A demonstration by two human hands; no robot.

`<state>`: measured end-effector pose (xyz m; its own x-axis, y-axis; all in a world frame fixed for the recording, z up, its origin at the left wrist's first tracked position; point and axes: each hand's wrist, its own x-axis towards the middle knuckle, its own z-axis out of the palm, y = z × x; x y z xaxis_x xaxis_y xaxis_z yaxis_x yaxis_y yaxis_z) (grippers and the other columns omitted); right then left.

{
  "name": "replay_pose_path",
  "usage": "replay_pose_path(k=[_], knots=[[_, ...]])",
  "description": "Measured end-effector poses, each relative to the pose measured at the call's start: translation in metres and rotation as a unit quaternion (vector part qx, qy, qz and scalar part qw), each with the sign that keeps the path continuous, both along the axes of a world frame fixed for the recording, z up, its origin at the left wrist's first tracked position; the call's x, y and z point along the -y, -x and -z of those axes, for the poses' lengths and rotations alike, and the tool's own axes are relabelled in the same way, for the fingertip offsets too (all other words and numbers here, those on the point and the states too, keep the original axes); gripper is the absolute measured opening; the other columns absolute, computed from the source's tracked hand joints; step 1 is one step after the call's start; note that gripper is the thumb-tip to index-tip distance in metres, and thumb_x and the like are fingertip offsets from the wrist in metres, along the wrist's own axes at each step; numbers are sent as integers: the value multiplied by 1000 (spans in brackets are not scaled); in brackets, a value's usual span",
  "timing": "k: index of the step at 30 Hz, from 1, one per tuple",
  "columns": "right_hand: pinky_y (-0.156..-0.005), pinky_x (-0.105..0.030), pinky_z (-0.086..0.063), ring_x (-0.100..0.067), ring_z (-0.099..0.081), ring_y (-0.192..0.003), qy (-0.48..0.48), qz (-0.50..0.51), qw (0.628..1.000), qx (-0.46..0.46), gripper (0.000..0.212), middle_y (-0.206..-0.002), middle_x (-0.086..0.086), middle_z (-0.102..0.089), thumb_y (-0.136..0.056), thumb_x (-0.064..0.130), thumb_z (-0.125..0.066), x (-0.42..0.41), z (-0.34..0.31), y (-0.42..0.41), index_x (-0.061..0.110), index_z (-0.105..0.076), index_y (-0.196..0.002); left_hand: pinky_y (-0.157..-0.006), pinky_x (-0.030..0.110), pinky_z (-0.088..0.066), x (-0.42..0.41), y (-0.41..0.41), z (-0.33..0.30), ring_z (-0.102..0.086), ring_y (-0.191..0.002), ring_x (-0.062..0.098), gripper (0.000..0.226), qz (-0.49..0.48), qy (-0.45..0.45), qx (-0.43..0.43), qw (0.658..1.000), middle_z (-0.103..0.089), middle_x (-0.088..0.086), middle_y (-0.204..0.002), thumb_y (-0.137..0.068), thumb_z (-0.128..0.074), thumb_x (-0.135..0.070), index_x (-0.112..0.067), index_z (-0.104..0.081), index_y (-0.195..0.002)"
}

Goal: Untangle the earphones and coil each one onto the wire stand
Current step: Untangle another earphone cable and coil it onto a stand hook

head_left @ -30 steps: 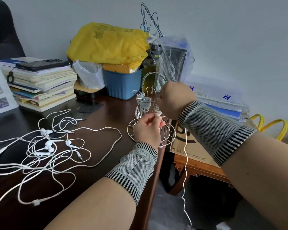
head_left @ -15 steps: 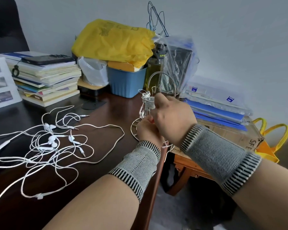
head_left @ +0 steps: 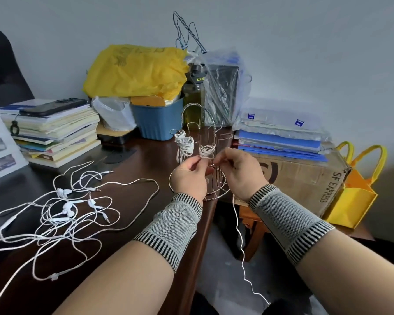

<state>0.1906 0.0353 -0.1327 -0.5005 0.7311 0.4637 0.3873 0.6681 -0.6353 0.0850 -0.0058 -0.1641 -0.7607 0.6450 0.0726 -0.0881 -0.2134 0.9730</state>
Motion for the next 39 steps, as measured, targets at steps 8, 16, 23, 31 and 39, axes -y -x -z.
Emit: replay_pose_path(k=[8, 16, 23, 31, 39], knots=[[-41, -14, -41, 1, -50, -43, 178, -1, 980, -90, 38, -90, -1, -71, -90, -6, -47, 0, 0, -2, 22, -71, -96, -68, 37, -60, 8, -1, -13, -66, -62, 2, 12, 20, 60, -7, 998, -72, 0, -82, -92, -64, -11, -10, -70, -102], [-40, -12, -38, 2, -45, -36, 212, -15, 963, -165, 13, -63, 1, -63, -90, 8, -62, -3, 5, 0, 13, -72, -96, -42, 12, -40, 13, 0, -17, -60, -63, 7, 20, 31, 70, -23, 997, -70, 0, -87, -95, -58, -7, -4, -66, -113], [-60, -14, -53, -6, -62, -62, 252, -44, 937, -237, 10, -74, 1, -71, -86, 11, -69, -10, 15, 3, 21, -71, -82, -47, 12, -44, 25, 7, -22, -71, -68, 4, 13, 0, 97, -59, 993, -73, -4, -91, -95, -57, -16, -17, -70, -100], [-81, -31, -57, -13, -70, -79, 237, -37, 938, -251, 10, -81, -1, -74, -84, 13, -72, -16, 23, 6, 22, -73, -81, -76, 22, -50, 32, -11, -26, -62, -80, 3, 28, 6, 197, -310, 930, -57, -11, -96, -71, -71, -54, -29, -67, -82], [-71, -29, -55, -11, -64, -68, 221, -28, 943, -248, 13, -76, -1, -72, -84, 13, -72, -16, 21, 4, 25, -71, -80, -71, 28, -53, 35, 0, -37, -65, -68, 5, 5, 82, 233, -326, 913, -71, -5, -69, -83, -65, -19, -22, -66, -79]])
